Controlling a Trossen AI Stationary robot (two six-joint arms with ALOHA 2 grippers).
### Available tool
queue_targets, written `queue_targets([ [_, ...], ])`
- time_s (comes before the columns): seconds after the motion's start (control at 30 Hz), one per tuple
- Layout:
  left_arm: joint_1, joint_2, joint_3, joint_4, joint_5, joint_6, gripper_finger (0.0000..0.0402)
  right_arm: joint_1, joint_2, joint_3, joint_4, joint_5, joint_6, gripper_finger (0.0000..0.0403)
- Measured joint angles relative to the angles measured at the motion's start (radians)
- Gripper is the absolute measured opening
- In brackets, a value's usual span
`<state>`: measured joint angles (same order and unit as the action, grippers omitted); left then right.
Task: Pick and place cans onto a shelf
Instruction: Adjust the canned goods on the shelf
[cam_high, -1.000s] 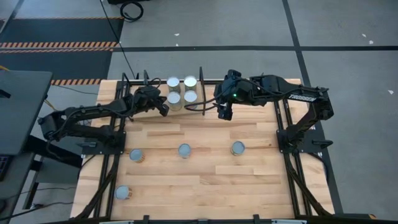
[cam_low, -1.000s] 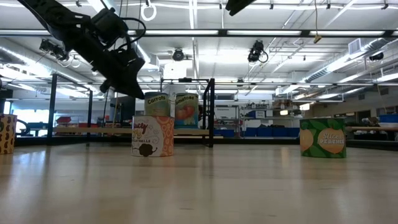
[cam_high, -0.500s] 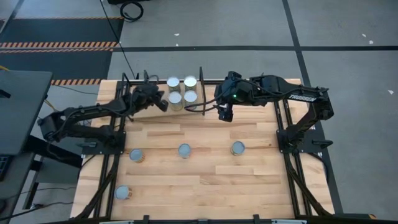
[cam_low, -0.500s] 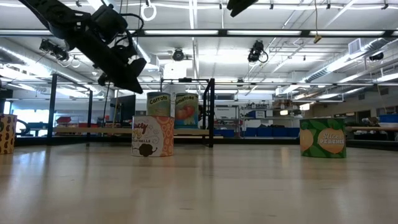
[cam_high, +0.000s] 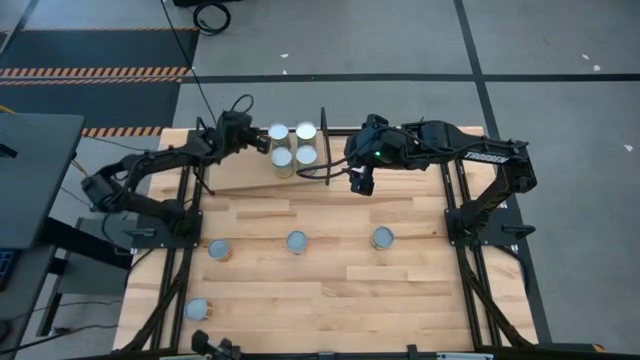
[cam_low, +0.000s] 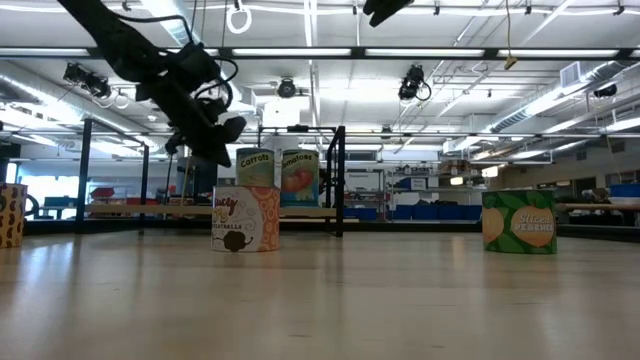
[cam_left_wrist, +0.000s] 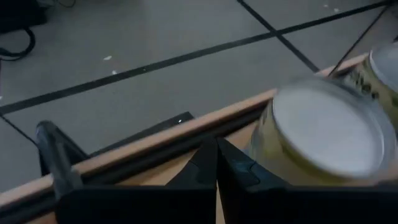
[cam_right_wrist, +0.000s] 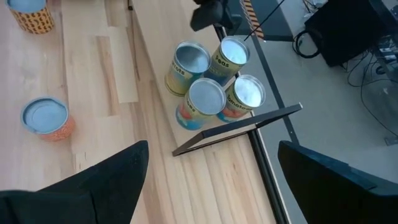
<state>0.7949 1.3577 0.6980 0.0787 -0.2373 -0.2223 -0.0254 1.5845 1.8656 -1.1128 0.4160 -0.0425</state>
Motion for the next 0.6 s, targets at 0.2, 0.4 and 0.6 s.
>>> queue_targets([
  [0.2,0.034,0.061,0.074,-0.054,0.117,0.006,0.0004,0.000,0.000,0.000,-0.009,-0.015,0.024,0.0366],
  [0.4,0.022,0.064,0.075,-0.084,0.163,0.001,0.0004,0.000,0.000,0.000,-0.012,-0.030,0.024,0.0366],
  [0.6,-0.001,0.064,0.074,-0.080,0.163,0.005,0.0004,0.000,0.001,0.000,-0.012,-0.027,0.023,0.0366],
])
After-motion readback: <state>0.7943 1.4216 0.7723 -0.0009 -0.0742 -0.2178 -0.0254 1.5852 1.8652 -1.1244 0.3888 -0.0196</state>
